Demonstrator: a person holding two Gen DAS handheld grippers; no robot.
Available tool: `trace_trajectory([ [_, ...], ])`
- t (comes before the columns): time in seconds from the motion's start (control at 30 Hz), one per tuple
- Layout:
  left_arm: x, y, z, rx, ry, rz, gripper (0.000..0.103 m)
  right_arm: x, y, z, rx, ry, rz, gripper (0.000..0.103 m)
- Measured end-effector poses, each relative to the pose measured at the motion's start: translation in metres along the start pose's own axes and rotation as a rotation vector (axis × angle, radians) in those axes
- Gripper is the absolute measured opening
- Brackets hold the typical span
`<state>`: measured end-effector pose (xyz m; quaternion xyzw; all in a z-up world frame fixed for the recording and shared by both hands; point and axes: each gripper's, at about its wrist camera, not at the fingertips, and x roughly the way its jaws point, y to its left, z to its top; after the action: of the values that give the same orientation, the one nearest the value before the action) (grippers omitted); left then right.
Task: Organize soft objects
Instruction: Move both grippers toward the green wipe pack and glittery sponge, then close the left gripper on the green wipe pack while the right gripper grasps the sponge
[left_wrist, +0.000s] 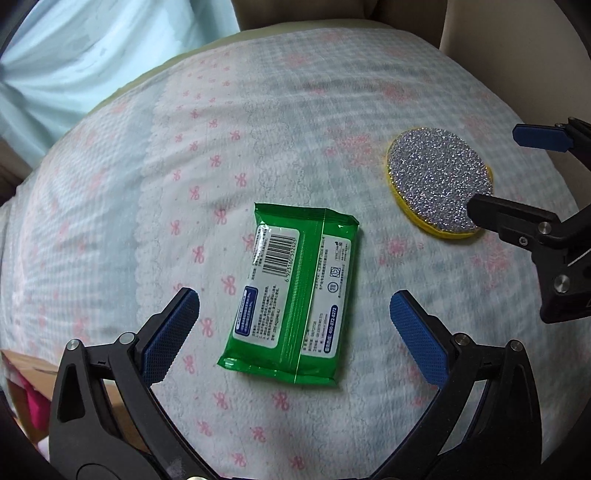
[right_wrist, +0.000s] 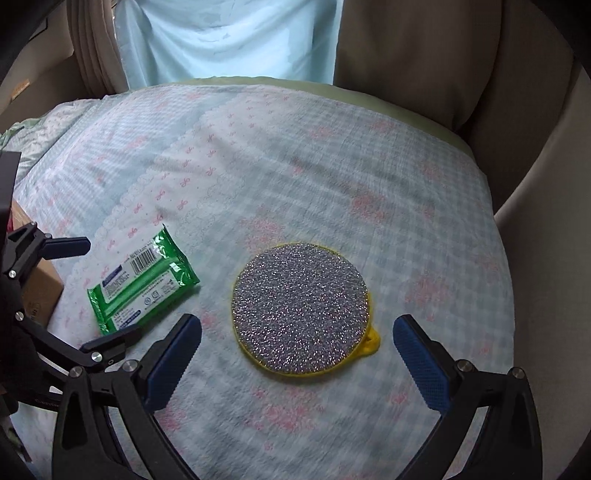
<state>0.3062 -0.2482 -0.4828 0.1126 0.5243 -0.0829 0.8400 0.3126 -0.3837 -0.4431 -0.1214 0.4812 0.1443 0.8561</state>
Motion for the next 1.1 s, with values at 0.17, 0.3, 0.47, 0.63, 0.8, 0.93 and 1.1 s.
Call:
trace_trajectory([
  [0.17, 0.029, 0.001, -0.002, -0.027, 0.039, -0.011, 0.100, 0.038, 0.000, -0.001, -0.040, 0.030, 0.012, 0.103],
  [0.3, 0.039, -0.002, -0.004, -0.018, 0.050, -0.020, 0.097, 0.053, -0.004, 0.002, -0.049, 0.049, 0.010, 0.103],
  [0.47, 0.045, -0.002, -0.004, -0.003, 0.046, -0.033, 0.095, 0.063, -0.006, 0.008, -0.060, 0.059, 0.036, 0.103],
  [0.63, 0.045, -0.003, -0.004, 0.012, 0.051, -0.061, 0.079, 0.066, -0.007, 0.010, -0.056, 0.069, 0.045, 0.099],
  [0.8, 0.038, -0.015, -0.004, 0.050, 0.045, -0.082, 0.056, 0.064, -0.003, 0.007, -0.060, 0.065, 0.031, 0.090],
  [0.93, 0.038, -0.014, -0.003, 0.044, 0.043, -0.095, 0.049, 0.064, -0.001, 0.007, -0.050, 0.070, 0.036, 0.082],
  [1.1, 0.035, -0.009, -0.001, 0.018, 0.038, -0.124, 0.041, 0.063, 0.007, 0.009, -0.070, 0.070, 0.044, 0.066],
])
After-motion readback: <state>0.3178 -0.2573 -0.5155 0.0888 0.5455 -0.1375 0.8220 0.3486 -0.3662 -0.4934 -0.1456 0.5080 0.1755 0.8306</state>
